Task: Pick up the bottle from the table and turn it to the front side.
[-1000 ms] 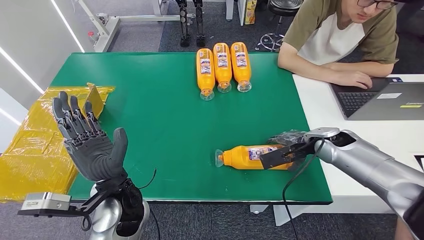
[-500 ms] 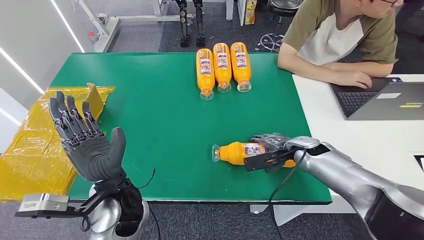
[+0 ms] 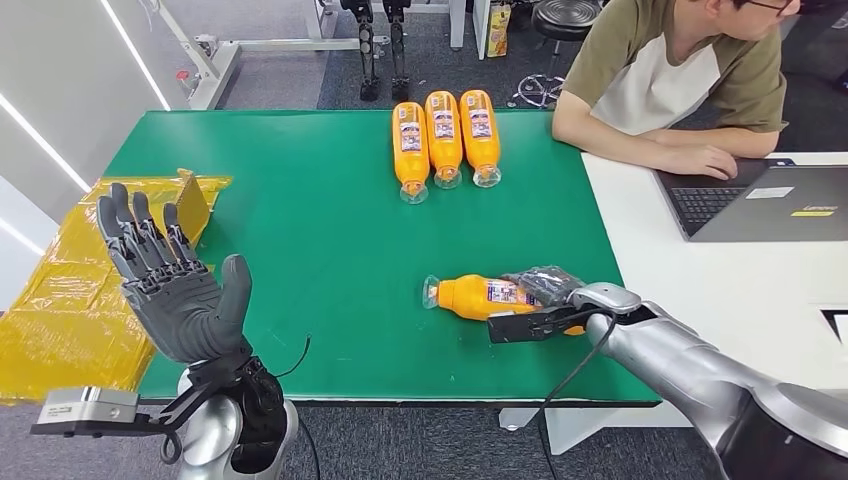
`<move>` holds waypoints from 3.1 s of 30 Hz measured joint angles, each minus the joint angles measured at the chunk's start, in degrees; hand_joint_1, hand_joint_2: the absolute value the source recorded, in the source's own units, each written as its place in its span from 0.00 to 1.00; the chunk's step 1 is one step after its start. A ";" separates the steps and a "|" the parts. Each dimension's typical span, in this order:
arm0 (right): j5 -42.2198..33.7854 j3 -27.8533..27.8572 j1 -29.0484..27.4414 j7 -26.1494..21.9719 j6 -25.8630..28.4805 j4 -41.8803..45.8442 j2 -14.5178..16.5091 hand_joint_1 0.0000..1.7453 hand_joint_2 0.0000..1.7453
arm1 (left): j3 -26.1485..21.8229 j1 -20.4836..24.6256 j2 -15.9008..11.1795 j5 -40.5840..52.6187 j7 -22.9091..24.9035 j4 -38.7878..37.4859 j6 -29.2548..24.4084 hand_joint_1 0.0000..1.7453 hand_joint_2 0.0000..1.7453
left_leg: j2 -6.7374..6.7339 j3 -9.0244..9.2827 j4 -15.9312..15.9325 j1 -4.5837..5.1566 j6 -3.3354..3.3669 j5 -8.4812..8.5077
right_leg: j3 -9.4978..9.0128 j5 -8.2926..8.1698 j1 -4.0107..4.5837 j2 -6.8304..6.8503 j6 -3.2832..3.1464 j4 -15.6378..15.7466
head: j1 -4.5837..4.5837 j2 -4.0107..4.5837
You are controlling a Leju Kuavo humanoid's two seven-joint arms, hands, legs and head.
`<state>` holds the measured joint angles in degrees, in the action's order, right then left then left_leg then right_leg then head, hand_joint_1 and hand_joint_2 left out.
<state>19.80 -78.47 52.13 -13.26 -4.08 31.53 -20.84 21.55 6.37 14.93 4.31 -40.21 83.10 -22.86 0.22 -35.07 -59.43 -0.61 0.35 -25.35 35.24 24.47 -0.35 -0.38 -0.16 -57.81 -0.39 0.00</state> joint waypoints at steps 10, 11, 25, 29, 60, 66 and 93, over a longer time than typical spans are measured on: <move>2.77 10.54 -8.85 -2.11 20.96 5.66 1.67 1.00 1.00 | 0.00 0.16 0.09 0.49 0.02 -1.40 2.74 0.00 1.00 | 0.00 -0.02 0.00 0.00 -0.01 0.01 | -0.01 -0.03 0.00 -0.01 0.02 -0.01 | 0.00 0.00; 3.66 12.82 -10.63 -3.11 24.19 7.10 2.38 1.00 1.00 | 0.00 0.28 0.13 0.21 0.02 -2.18 3.88 0.00 1.00 | 0.00 -0.05 0.00 0.00 -0.01 0.01 | 0.04 -0.03 0.00 -0.01 0.02 -0.02 | 0.00 0.00; 2.28 33.75 -20.09 -20.45 40.29 20.69 13.39 1.00 1.00 | 0.08 6.14 1.75 -4.34 0.02 -22.00 18.20 0.00 1.00 | -0.12 -0.30 0.05 0.02 -0.02 0.00 | 0.37 0.08 -0.03 -0.10 -0.06 -0.06 | 0.00 0.00; 1.97 34.73 -20.08 -21.38 40.27 20.70 15.43 1.00 1.00 | 0.17 7.25 2.08 -4.28 0.01 -25.56 18.57 0.00 1.00 | -0.10 -0.31 0.05 0.03 -0.02 0.00 | 0.38 0.08 -0.02 -0.09 -0.06 -0.06 | 0.01 0.00; 16.82 32.74 -22.89 -15.57 23.86 19.76 18.65 1.00 1.00 | 4.37 9.96 2.96 -4.21 -0.08 -33.52 26.17 0.24 1.00 | -0.15 -0.42 0.05 0.03 -0.07 -0.03 | 0.57 0.08 -0.02 -0.15 -0.07 -0.06 | 0.01 0.00; 17.52 33.10 -23.21 -15.56 23.15 19.83 18.65 1.00 1.00 | 4.40 10.02 2.99 -4.14 -0.09 -33.99 26.08 1.00 1.00 | -0.17 -0.43 0.05 0.03 -0.07 -0.03 | 0.58 0.08 -0.02 -0.16 -0.07 -0.06 | 0.01 0.00; 10.51 36.63 -27.69 -20.77 32.88 21.64 21.76 0.00 1.00 | 6.01 11.37 3.15 -4.59 0.69 -34.86 22.98 1.00 1.00 | -0.19 -0.49 0.06 0.02 -0.08 -0.04 | 0.65 0.09 -0.01 -0.18 -0.08 -0.07 | 0.02 0.00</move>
<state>30.31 -41.84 24.44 -34.03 28.80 53.17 0.92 27.56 17.74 18.08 -0.29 -39.52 48.24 0.12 0.04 -35.56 -59.37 -0.59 0.28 -25.38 35.89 24.56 -0.36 -0.56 -0.24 -57.88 -0.38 0.00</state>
